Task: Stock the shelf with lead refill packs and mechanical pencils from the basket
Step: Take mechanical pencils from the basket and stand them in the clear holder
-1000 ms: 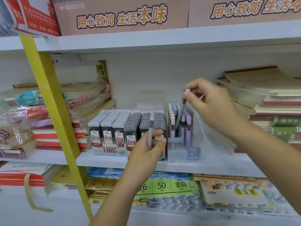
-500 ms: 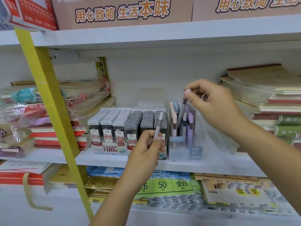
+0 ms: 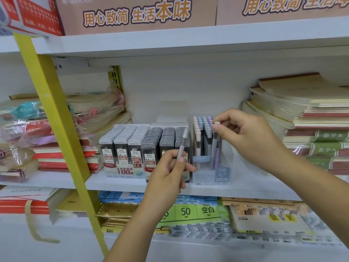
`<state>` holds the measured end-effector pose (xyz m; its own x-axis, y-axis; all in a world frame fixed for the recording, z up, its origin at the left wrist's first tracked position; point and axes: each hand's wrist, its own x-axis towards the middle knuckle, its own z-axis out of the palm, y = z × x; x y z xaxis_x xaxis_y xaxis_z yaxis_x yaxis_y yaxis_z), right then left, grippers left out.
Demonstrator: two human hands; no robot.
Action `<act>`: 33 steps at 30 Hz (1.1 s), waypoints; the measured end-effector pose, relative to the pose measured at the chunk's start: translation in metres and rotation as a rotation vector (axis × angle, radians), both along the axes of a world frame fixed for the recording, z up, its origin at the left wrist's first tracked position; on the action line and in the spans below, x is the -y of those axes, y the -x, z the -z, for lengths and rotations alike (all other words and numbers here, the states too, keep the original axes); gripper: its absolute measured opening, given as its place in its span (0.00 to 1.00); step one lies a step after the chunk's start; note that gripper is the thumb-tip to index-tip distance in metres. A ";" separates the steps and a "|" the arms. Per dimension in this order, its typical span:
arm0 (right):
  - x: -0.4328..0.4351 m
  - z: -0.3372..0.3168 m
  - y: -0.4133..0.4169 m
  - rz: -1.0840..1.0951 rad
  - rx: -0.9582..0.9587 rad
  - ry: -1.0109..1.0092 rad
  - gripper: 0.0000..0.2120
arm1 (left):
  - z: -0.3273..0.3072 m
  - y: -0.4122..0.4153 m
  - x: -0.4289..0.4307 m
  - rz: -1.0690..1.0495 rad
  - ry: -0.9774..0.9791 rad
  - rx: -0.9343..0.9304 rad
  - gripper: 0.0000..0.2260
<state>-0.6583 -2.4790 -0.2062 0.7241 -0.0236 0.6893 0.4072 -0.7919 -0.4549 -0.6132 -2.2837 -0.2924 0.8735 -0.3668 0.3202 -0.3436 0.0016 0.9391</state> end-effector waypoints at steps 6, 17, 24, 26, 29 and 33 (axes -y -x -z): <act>-0.003 0.004 -0.004 0.096 0.019 0.086 0.03 | -0.002 0.003 -0.002 0.014 0.044 -0.023 0.06; -0.027 0.014 0.006 -0.024 0.024 -0.141 0.11 | -0.011 0.011 -0.001 0.111 0.066 0.041 0.08; -0.021 -0.004 0.017 -0.260 0.059 -0.607 0.10 | -0.013 0.011 0.011 -0.065 -0.092 0.285 0.05; -0.001 -0.015 0.023 -0.189 0.204 -0.564 0.11 | -0.015 0.006 0.008 -0.352 -0.274 0.658 0.10; 0.018 -0.020 0.025 -0.062 0.254 -0.358 0.11 | -0.017 -0.007 0.006 -0.481 -0.459 0.956 0.16; 0.020 -0.001 0.011 0.082 0.145 -0.077 0.10 | -0.012 -0.016 0.009 -0.421 -0.620 0.931 0.19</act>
